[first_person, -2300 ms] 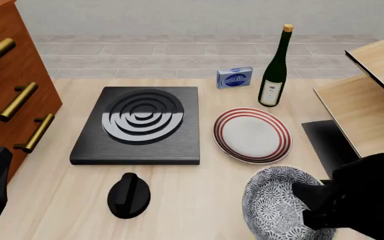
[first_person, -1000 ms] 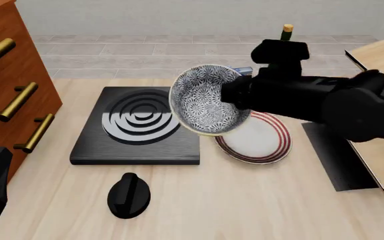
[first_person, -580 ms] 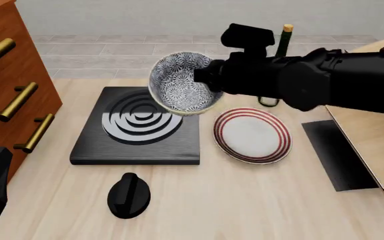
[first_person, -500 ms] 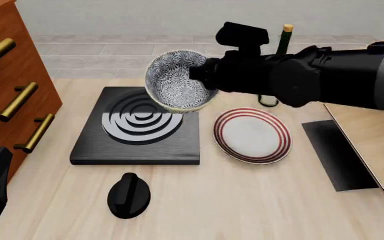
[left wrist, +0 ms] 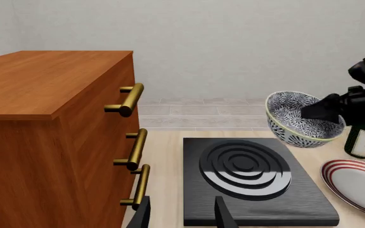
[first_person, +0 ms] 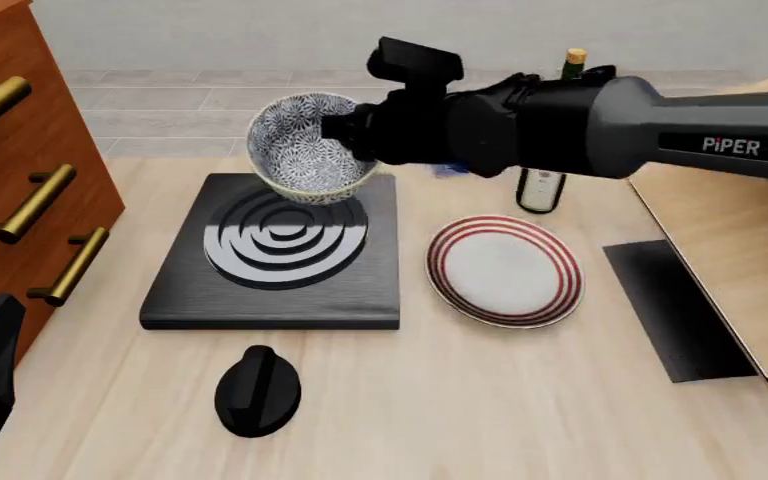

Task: Put the bowl on the stove.

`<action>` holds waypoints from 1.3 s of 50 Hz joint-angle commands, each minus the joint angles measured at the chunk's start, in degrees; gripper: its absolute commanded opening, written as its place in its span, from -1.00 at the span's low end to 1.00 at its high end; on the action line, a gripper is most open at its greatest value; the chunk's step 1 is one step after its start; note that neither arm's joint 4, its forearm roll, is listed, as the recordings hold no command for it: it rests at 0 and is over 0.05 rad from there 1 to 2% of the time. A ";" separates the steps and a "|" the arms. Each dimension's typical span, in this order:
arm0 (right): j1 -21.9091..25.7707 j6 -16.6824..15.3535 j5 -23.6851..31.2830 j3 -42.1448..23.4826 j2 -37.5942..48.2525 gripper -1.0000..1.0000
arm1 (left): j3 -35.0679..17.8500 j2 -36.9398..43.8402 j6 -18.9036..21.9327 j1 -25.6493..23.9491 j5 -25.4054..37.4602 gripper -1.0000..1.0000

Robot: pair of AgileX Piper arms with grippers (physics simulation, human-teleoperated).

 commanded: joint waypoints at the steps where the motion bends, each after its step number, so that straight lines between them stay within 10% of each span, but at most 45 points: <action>1: 0.73 1.42 1.46 -8.48 7.20 -1.00 | 0.00 0.00 0.00 0.00 0.00 1.00; 65: -0.18 6.65 1.35 -26.44 28.29 -1.00 | 0.00 0.00 0.00 0.00 0.00 1.00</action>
